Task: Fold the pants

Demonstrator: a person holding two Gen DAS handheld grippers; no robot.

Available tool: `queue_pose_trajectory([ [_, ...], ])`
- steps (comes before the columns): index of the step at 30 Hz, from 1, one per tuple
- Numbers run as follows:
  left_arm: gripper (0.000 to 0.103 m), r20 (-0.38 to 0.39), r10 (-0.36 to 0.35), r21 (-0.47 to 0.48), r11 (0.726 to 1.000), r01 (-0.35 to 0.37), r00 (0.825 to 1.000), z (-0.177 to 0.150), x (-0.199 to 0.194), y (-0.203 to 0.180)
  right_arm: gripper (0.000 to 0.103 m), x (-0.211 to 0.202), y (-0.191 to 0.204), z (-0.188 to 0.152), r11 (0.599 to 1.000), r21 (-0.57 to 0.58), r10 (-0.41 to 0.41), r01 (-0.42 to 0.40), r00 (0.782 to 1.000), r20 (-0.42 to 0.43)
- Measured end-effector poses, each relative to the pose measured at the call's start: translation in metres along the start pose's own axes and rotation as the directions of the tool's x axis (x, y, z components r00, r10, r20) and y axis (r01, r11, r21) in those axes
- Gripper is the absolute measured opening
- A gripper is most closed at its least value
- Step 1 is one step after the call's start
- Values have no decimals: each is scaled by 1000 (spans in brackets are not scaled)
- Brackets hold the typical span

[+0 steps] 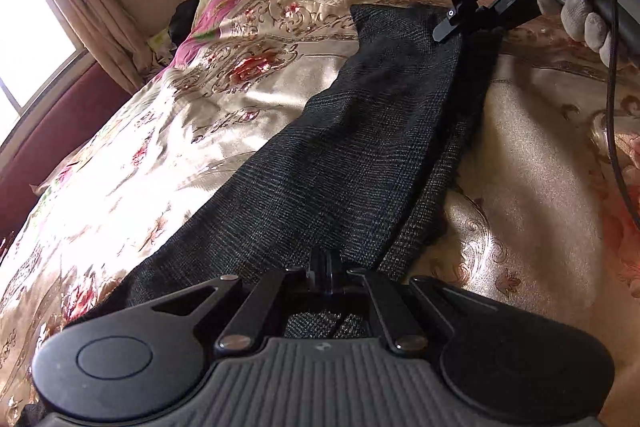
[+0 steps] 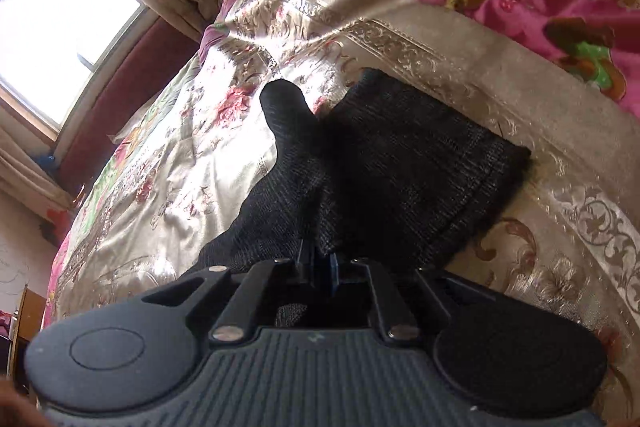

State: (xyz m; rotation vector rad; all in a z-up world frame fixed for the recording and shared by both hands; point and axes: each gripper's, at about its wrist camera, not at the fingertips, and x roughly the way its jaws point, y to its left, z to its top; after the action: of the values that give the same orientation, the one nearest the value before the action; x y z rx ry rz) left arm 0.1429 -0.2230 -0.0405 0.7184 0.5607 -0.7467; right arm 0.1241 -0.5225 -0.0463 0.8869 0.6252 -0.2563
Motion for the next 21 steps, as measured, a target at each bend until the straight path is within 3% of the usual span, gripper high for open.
queue_pose_trajectory([
  [3,19,5,-9,0,1000,9,1000,6,0,0,14,6,-1,7,997,34,62,-63,998,10],
  [6,19,14,-9,10,1000,9,1000,16,9,-1,24,14,-5,13,985,98,141,-142,990,24],
  [9,19,24,-15,20,1000,15,1000,24,14,-5,25,20,-12,19,927,243,278,-284,959,62],
  [12,19,42,-16,37,999,14,999,30,14,-11,25,12,-11,27,893,279,334,-353,936,115],
  [15,19,64,-16,36,999,14,998,35,13,-12,25,-13,-8,33,883,249,358,-397,914,189],
  [18,19,64,-34,28,999,32,997,36,13,-12,25,-41,-16,28,901,213,314,-378,907,283],
  [21,19,51,-47,53,998,45,998,32,15,-17,30,-51,-31,25,938,197,225,-284,935,274],
])
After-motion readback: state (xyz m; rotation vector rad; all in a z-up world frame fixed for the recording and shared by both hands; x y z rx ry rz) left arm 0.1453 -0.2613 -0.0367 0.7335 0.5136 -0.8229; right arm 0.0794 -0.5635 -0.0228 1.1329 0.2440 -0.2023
